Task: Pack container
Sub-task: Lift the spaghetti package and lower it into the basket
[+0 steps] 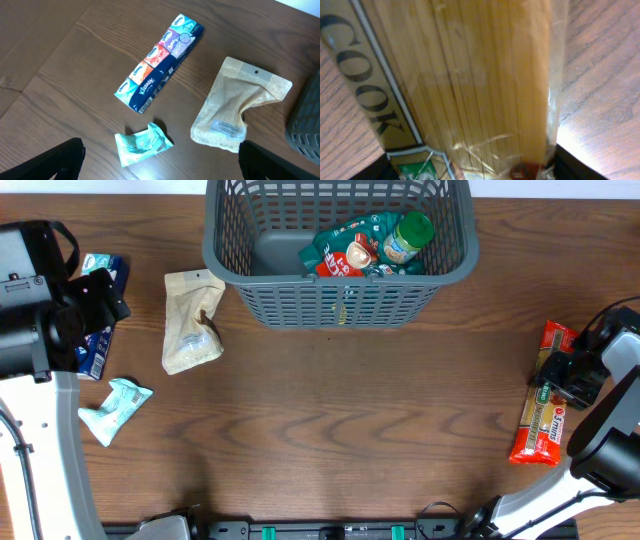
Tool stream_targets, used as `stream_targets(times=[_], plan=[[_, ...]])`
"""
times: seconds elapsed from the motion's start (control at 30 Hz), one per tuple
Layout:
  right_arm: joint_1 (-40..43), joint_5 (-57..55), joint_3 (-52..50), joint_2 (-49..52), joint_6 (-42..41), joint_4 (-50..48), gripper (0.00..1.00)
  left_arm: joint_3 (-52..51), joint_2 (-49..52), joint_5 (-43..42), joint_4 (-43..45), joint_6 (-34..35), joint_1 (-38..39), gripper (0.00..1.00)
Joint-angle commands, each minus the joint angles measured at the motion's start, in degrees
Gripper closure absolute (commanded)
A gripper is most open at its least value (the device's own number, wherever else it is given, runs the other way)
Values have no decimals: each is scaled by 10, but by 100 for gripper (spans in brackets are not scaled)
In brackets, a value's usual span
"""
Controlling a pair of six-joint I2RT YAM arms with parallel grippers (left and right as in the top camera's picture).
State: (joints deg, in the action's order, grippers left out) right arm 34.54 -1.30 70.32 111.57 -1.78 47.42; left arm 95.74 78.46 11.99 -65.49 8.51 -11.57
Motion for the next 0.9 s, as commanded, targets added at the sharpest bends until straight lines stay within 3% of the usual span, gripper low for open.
stream_targets(times=[0.0,0.1,0.17,0.27,0.43,0.73,0.87], plan=[[2,8,-8,23,2,-3,57,0,4,0,-1,-9,-2,1],[-1,44,-6,23,2,-3,86,0,4,0,-1,-9,-2,2],[-6,99,3,23,2,3,99,0,4,0,-1,-10,-2,1],[-16,149,40,21,2,36,99,0,4,0,-1,-10,-2,1],[-51,136,148,1,1,114,99,0,4,0,-1,-10,-2,1],[-164,126,461,-44,-3,236,99,0,4,0,-1,-10,-2,1],[-238,72,593,-44,-3,269,99,0,4,0,-1,-10,-2,1]])
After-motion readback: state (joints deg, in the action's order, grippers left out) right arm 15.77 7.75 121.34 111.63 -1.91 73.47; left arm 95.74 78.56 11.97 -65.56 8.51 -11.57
